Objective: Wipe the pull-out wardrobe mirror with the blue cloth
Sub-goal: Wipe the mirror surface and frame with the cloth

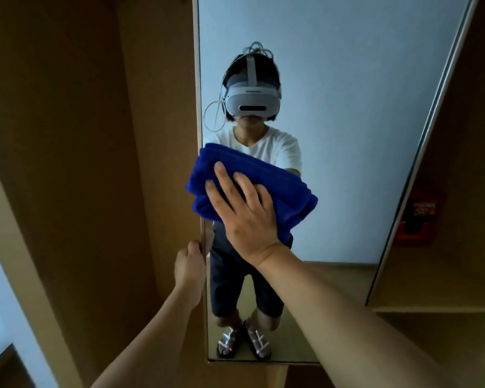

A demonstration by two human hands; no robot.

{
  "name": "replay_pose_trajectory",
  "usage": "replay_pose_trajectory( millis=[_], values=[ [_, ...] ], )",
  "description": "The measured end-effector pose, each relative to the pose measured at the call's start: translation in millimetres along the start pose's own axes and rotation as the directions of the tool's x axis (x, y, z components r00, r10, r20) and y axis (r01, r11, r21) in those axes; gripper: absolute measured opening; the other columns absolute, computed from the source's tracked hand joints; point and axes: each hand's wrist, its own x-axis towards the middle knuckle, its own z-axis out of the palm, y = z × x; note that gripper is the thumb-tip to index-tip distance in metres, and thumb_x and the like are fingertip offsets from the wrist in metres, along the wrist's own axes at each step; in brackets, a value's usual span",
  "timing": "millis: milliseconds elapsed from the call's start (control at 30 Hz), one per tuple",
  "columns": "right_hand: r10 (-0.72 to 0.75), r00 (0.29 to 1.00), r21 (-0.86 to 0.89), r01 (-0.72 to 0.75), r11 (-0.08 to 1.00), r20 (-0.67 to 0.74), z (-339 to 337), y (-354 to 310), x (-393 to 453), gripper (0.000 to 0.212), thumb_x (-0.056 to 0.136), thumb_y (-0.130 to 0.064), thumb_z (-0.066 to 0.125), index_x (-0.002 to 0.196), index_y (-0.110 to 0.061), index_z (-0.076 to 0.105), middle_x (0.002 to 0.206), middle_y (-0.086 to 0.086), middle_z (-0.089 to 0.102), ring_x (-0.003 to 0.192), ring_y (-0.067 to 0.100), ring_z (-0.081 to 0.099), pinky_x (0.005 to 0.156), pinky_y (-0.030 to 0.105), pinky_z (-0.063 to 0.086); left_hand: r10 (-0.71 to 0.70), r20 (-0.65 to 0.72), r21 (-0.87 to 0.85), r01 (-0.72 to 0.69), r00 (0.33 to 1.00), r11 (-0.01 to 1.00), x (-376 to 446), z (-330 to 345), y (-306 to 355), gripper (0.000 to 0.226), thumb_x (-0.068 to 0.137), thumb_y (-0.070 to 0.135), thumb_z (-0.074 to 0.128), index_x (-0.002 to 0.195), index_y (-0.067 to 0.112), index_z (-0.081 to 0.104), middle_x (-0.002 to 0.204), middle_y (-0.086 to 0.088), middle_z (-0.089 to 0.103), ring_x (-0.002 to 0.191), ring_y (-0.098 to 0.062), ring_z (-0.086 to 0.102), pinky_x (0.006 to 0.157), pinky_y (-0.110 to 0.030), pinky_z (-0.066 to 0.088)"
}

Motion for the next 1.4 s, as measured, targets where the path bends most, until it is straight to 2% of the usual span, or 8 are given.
replay_pose_trajectory(
  millis=[100, 267, 400, 567, 767, 933, 1167, 1400],
  values=[
    [0.060, 0.998, 0.027, -0.060, 0.998, 0.002, 3.8, -17.8, -26.7, 0.036, 0.100, -0.018, 0.036, 0.124, -0.022, 0.062, 0.139, 0.002, 0.051, 0.118, 0.023, 0.045, 0.090, 0.038, 0.037, 0.055, 0.034, -0.054, -0.053, 0.998, 0.997, 1.2, -2.1, -3.7, 0.037, 0.094, 0.029, 0.032, 0.108, 0.008, 0.059, 0.101, -0.010, 0.062, 0.087, -0.020, 0.057, 0.061, -0.028, 0.039],
    [0.012, 0.999, 0.048, -0.013, 0.999, 0.037, 9.0, -34.5, -82.5, 0.037, 0.098, -0.019, 0.038, 0.126, -0.026, 0.060, 0.141, -0.001, 0.048, 0.119, 0.021, 0.043, 0.091, 0.036, 0.035, 0.222, 0.114, -0.096, -0.212, 0.968, 0.973, 6.8, -10.3, -13.1, 0.031, 0.098, 0.022, 0.035, 0.078, 0.013, 0.057, 0.064, -0.002, 0.061, 0.058, -0.013, 0.053, 0.049, -0.024, 0.043],
    [-0.024, 0.996, 0.035, 0.021, 0.999, 0.088, 19.4, -50.4, -128.7, 0.043, 0.085, -0.021, 0.059, 0.127, -0.026, 0.059, 0.143, -0.002, 0.047, 0.121, 0.020, 0.042, 0.093, 0.036, 0.033, 0.291, 0.198, 0.031, -0.303, 0.936, 0.953, 24.0, -14.0, -27.7, 0.025, 0.099, 0.017, 0.036, 0.087, 0.016, 0.057, 0.084, -0.010, 0.063, 0.077, -0.025, 0.061, 0.059, -0.028, 0.049],
    [-0.054, 0.994, 0.039, 0.051, 0.998, 0.091, 26.7, -64.3, -163.8, 0.046, 0.082, -0.021, 0.063, 0.128, -0.027, 0.059, 0.143, -0.002, 0.047, 0.121, 0.020, 0.041, 0.094, 0.035, 0.032, 0.288, 0.238, 0.057, -0.310, 0.928, 0.949, 29.0, -13.6, -71.9, 0.027, 0.100, 0.011, 0.037, 0.082, 0.013, 0.057, 0.072, -0.006, 0.062, 0.061, -0.015, 0.057, 0.048, -0.017, 0.047],
    [-0.102, 0.987, 0.007, 0.102, 0.995, 0.123, 37.1, -84.9, -222.0, 0.043, 0.085, -0.018, 0.049, 0.126, -0.026, 0.061, 0.141, -0.002, 0.048, 0.121, 0.020, 0.040, 0.093, 0.035, 0.033, 0.331, 0.212, 0.064, -0.351, 0.919, 0.934, 34.3, -8.9, -135.5, 0.024, 0.101, 0.009, 0.036, 0.087, 0.017, 0.054, 0.076, -0.004, 0.059, 0.062, -0.011, 0.058, 0.043, -0.014, 0.046],
    [-0.161, 0.977, 0.016, 0.160, 0.987, 0.139, 48.3, -106.7, -283.0, 0.044, 0.088, -0.016, 0.039, 0.125, -0.024, 0.061, 0.141, -0.001, 0.049, 0.121, 0.020, 0.040, 0.094, 0.035, 0.031, 0.312, 0.169, -0.093, -0.300, 0.935, 0.949, 33.6, -1.8, -171.6, 0.036, 0.098, 0.034, 0.030, 0.084, 0.023, 0.061, 0.090, -0.010, 0.068, 0.085, -0.025, 0.062, 0.080, -0.040, 0.050],
    [-0.101, 0.980, 0.066, 0.091, 0.994, 0.172, 57.1, -140.1, -339.9, 0.042, 0.082, -0.021, 0.055, 0.124, -0.026, 0.061, 0.142, -0.002, 0.048, 0.121, 0.020, 0.040, 0.098, 0.035, 0.030, 0.403, 0.027, -0.161, -0.394, 0.915, 0.905, 30.4, 11.8, -191.2, 0.043, 0.097, 0.049, 0.033, 0.081, 0.022, 0.063, 0.079, 0.003, 0.067, 0.074, -0.012, 0.061, 0.063, -0.025, 0.043],
    [-0.143, 0.935, 0.094, 0.119, 0.988, 0.325, 57.8, -153.2, -371.7, 0.047, 0.088, -0.032, 0.046, 0.134, -0.024, 0.050, 0.148, 0.002, 0.040, 0.121, 0.022, 0.041, 0.096, 0.037, 0.032, 0.440, -0.042, -0.150, -0.441, 0.897, 0.885, 34.4, 24.5, -195.1, 0.038, 0.099, 0.047, 0.030, 0.093, 0.021, 0.056, 0.085, 0.010, 0.056, 0.081, -0.006, 0.053, 0.075, -0.024, 0.038]
  ],
)
